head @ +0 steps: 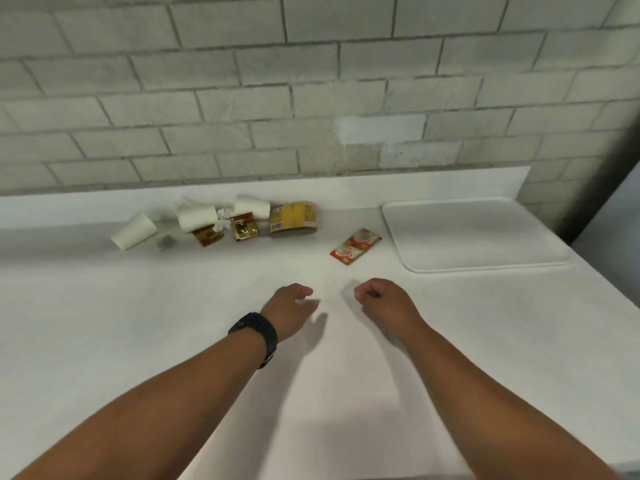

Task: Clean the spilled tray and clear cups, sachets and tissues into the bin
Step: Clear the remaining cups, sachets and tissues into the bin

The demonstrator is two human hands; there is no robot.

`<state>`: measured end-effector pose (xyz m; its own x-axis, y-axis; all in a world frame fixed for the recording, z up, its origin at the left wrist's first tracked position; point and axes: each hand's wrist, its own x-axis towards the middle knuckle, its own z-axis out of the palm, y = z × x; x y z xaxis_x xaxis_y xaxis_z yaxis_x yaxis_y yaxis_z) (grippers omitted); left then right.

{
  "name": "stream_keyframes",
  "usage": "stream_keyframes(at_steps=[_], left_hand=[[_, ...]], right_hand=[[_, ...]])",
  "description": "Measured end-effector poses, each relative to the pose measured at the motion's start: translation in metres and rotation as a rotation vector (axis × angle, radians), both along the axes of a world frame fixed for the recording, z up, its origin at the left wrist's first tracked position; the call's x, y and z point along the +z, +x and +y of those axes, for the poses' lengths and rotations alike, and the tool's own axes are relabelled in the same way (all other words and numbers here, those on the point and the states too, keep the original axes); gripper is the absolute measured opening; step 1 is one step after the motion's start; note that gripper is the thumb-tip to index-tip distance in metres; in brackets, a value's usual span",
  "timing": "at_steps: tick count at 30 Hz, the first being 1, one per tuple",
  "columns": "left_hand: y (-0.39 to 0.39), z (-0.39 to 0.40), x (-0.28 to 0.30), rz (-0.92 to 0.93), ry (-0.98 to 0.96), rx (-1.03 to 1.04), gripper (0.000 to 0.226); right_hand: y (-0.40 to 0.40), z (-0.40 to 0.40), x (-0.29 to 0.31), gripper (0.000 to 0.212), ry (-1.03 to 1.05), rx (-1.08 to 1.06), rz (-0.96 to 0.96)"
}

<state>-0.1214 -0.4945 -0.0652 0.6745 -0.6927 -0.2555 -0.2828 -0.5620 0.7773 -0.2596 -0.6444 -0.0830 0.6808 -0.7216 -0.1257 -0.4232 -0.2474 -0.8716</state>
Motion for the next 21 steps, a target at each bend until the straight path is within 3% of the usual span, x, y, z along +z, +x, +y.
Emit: stream_keyframes(at_steps=[4, 9, 12, 15, 21], left_hand=[[0.037, -0.022, -0.004, -0.013, 0.018, 0.069, 0.039], [0.087, -0.048, -0.007, -0.040, -0.002, 0.218, 0.045], [0.118, -0.065, -0.008, -0.109, 0.012, 0.289, 0.051], [0.140, -0.082, -0.010, -0.221, 0.111, 0.295, 0.055], [0.180, -0.118, -0.027, -0.493, 0.371, 0.092, 0.062]], right_hand=[[0.042, -0.037, -0.005, 0.018, -0.157, 0.070, 0.104], [0.081, -0.076, -0.018, 0.061, -0.437, 0.148, 0.241], [0.095, -0.094, -0.022, 0.081, -0.459, 0.216, 0.298], [0.104, -0.100, -0.030, 0.080, -0.592, 0.279, 0.383], [0.113, -0.109, -0.037, 0.053, -0.756, 0.262, 0.329]])
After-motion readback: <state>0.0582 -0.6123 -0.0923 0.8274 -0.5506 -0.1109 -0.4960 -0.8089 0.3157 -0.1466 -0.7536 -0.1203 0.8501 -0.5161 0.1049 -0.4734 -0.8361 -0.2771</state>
